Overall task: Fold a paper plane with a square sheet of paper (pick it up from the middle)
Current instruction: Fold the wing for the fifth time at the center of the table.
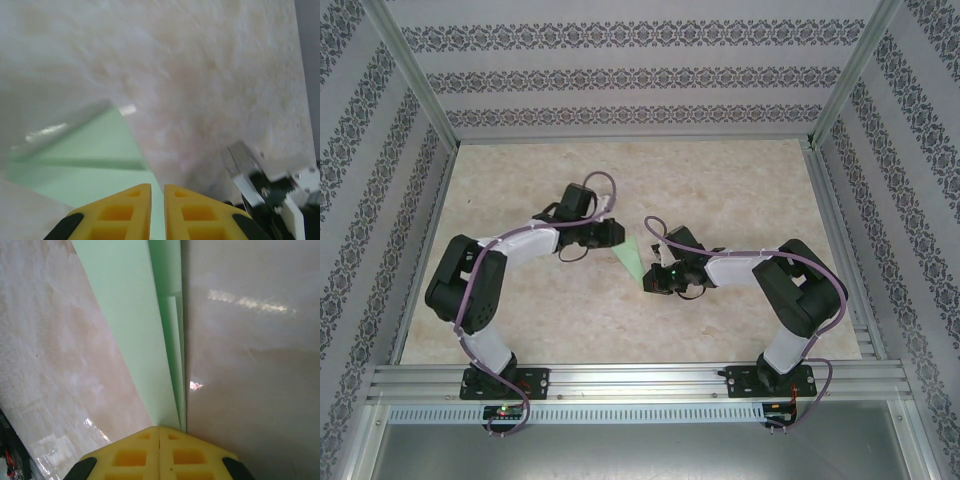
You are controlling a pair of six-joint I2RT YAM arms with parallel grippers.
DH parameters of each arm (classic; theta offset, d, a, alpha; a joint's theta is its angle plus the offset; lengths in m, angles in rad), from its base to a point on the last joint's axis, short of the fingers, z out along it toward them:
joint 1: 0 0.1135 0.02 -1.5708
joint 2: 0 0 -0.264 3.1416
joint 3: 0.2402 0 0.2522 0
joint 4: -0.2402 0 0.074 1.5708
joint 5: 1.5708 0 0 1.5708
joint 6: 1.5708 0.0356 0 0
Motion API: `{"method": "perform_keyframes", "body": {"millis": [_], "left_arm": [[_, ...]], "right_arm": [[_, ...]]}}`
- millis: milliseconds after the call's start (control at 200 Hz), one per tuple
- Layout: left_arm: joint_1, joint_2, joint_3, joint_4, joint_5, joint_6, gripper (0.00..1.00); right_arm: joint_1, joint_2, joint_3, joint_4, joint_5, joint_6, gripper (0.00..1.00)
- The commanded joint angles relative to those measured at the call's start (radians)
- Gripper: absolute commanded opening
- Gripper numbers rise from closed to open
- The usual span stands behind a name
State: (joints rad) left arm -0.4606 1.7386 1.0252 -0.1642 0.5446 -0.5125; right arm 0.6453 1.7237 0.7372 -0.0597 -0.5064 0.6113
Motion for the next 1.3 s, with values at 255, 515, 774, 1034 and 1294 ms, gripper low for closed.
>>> {"method": "perform_keyframes", "body": {"millis": [255,515,774,1034,1294], "left_arm": [[-0.108,0.137,-0.024,0.048,0.064,-0.027,0.14],[-0.106,0.178,-0.034,0.050,-0.021,-0.026,0.14],[-0.020,0.208,-0.019,0.016,-0.093,0.022,0.14],[0.109,0.236,0.042,-0.001,-0.109,0.019,0.17],[0.192,0.278,0.136,-0.069,-0.192,0.046,0.18]], "right_arm": [[-0.004,0.070,-0.055,-0.186,0.138,0.018,0.05],[-0.006,0.074,-0.081,-0.184,0.146,0.018,0.05],[-0.009,0.073,-0.105,-0.186,0.157,0.018,0.05],[-0.011,0.068,-0.114,-0.185,0.158,0.021,0.05],[-0.011,0.050,-0.116,-0.175,0.159,0.027,0.06]]}}
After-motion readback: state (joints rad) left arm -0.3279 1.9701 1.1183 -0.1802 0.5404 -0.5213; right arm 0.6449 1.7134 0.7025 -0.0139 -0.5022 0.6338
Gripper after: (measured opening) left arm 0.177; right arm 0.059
